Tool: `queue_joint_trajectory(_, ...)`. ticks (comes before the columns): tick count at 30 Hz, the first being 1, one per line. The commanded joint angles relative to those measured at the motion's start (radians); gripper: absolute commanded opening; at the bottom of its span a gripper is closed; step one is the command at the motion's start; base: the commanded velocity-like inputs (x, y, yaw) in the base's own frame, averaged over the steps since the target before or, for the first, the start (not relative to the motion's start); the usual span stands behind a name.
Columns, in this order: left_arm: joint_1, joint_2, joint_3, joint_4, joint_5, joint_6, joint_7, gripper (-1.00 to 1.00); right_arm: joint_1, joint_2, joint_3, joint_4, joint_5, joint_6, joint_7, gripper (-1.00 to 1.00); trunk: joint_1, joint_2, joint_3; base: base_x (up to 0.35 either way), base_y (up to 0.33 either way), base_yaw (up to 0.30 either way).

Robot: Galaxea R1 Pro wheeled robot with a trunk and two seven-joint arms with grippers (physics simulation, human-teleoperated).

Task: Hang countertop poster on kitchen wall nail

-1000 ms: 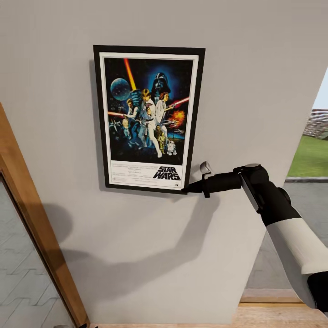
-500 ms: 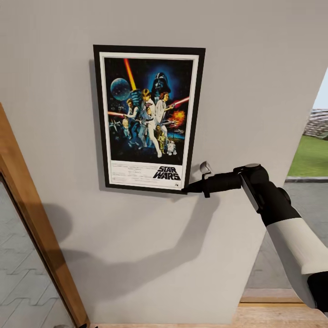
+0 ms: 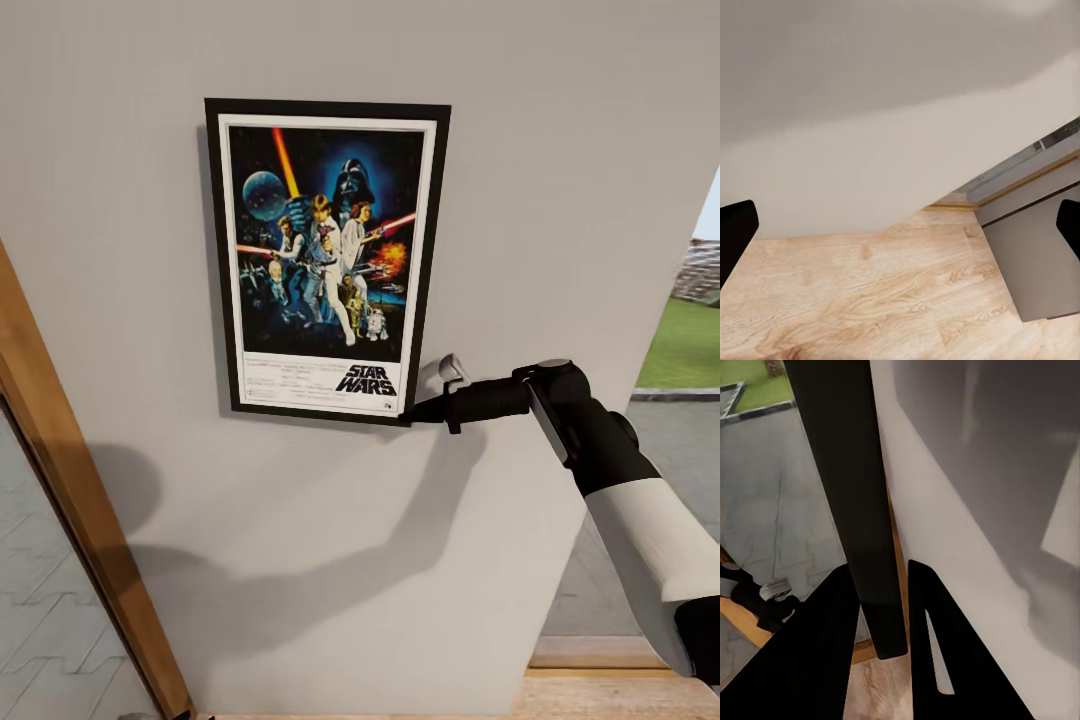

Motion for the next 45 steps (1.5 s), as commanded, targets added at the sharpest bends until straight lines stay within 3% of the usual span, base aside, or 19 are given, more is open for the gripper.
queue_joint_trajectory(1, 0.000, 0.000, -0.008, 0.001, 0.010, -0.005, -0.002, 1.00, -0.001, -0.001, 0.002, 0.000, -0.005, 0.012, 0.001, -1.00, 0.000, -0.001, 0.000, 0.002, 0.000, 0.000)
queue_joint_trajectory(28, 0.000, 0.000, -0.008, 0.001, 0.010, -0.005, -0.002, 1.00, -0.001, -0.001, 0.001, -0.001, -0.005, 0.012, 0.001, -1.00, 0.000, -0.001, 0.000, 0.044, 0.000, 0.000)
queue_joint_trajectory(29, 0.002, -0.001, -0.008, 0.001, 0.009, -0.003, 0.001, 1.00, -0.007, -0.004, -0.005, 0.000, -0.005, -0.003, 0.064, -1.00, 0.000, -0.001, 0.000, 0.000, 0.000, 0.000)
queue_joint_trajectory(30, 0.002, -0.001, -0.008, 0.001, 0.009, -0.003, 0.001, 1.00, -0.007, -0.004, -0.008, 0.000, -0.006, -0.001, 0.081, -1.00, 0.000, -0.001, 0.000, 0.000, 0.000, 0.000)
queue_joint_trajectory(45, 0.002, -0.001, -0.008, 0.001, 0.009, -0.003, 0.002, 1.00, -0.007, -0.004, -0.015, 0.001, -0.003, -0.008, 0.090, -1.00, 0.000, -0.001, 0.000, 0.000, 0.000, 0.000)
